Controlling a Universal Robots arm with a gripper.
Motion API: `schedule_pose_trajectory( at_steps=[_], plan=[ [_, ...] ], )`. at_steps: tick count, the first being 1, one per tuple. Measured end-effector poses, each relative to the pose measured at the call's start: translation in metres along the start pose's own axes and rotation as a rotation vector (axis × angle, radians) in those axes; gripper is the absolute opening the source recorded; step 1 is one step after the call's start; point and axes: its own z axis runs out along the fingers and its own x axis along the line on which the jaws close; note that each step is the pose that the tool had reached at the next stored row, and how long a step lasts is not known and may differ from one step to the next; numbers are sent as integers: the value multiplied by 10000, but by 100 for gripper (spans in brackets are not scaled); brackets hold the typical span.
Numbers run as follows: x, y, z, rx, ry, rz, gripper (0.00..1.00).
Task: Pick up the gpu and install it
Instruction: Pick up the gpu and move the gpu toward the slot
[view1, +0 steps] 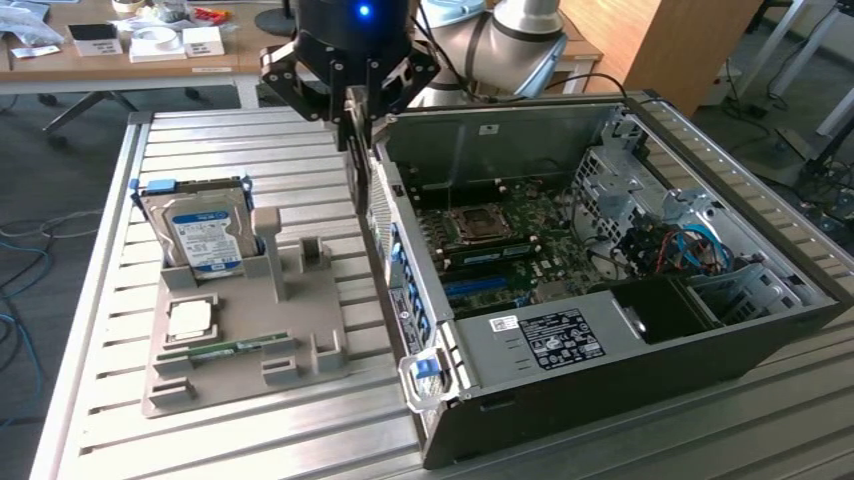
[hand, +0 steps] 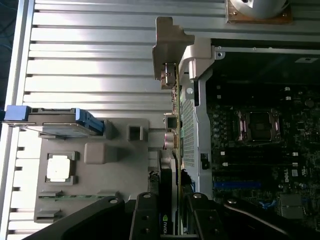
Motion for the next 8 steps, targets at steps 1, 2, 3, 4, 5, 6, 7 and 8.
schedule_pose_trajectory(
  at_steps=[1, 2, 3, 4, 5, 6, 7, 8],
  plan=[
    [-14, 0, 0, -20, 5, -18, 27],
    [-30, 0, 1, -47, 9, -33, 27],
    [-48, 0, 2, -80, 13, -47, 27],
    [-67, 1, 2, -115, 17, -59, 27],
    [-89, 1, 2, -152, 21, -69, 27],
    [-112, 1, 3, -185, 24, -76, 27],
    [-139, 2, 4, -212, 24, -82, 27],
    [-171, 2, 4, -234, 28, -89, 27]
  ],
)
